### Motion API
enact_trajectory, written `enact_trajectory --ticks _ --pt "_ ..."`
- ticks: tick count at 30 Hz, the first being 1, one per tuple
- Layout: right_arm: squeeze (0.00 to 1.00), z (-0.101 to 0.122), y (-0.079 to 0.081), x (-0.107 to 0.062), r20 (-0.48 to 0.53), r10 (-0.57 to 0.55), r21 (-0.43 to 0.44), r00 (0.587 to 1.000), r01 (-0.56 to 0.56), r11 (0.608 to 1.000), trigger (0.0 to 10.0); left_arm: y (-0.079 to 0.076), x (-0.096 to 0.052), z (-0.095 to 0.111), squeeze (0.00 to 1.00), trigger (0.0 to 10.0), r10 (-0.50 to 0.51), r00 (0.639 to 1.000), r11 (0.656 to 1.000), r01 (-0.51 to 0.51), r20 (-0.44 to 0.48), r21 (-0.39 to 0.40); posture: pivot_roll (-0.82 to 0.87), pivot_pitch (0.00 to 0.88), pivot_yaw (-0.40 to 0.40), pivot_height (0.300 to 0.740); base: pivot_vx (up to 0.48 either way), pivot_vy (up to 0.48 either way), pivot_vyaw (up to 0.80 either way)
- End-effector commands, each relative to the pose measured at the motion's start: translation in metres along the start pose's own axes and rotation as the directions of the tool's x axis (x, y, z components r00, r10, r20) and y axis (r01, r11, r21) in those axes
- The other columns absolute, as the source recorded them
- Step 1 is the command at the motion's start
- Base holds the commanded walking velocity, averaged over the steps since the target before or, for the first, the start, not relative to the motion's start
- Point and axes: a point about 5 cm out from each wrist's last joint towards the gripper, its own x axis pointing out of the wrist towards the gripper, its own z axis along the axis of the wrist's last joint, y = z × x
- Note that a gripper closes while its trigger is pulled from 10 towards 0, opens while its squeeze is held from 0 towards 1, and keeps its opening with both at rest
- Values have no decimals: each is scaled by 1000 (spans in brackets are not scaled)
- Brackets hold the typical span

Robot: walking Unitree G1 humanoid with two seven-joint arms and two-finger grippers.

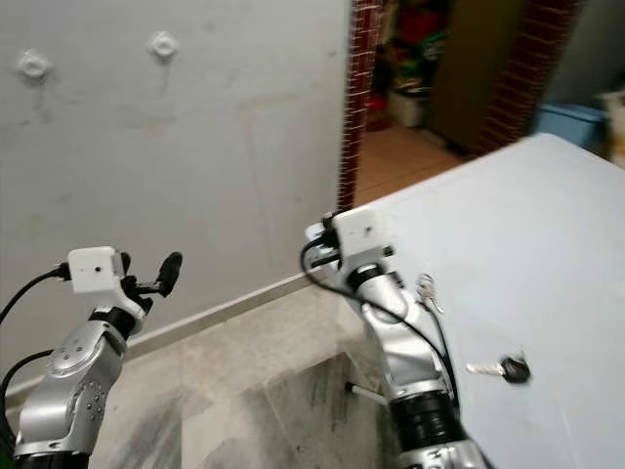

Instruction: Hang keys on a hook

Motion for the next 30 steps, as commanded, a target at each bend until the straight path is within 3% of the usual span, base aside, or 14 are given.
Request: enact_trajectory --ticks 1,9,22,30 --pt "0 7 11 4 26 38 9 999 -38 999 10000 8 -1 4 0 10000 25 1000 1000 -25 5 14 92 0 -13 740 461 0 525" --pt "0 6 11 6 18 29 23 999 -29 999 10000 6 -1 3 0 10000 20 1000 1000 -20 -8 15 95 0 -13 740 418 0 387" --pt "0 8 9 7 30 16 12 999 -17 1000 10000 5 1 8 0 10000 -4 1000 1000 4 23 -1 96 0 -15 740 0 0 0" --pt "0 7 10 7 30 19 3 999 -19 1000 10000 3 0 6 0 10000 -11 1000 1000 11 23 -3 91 0 -15 740 345 0 0"
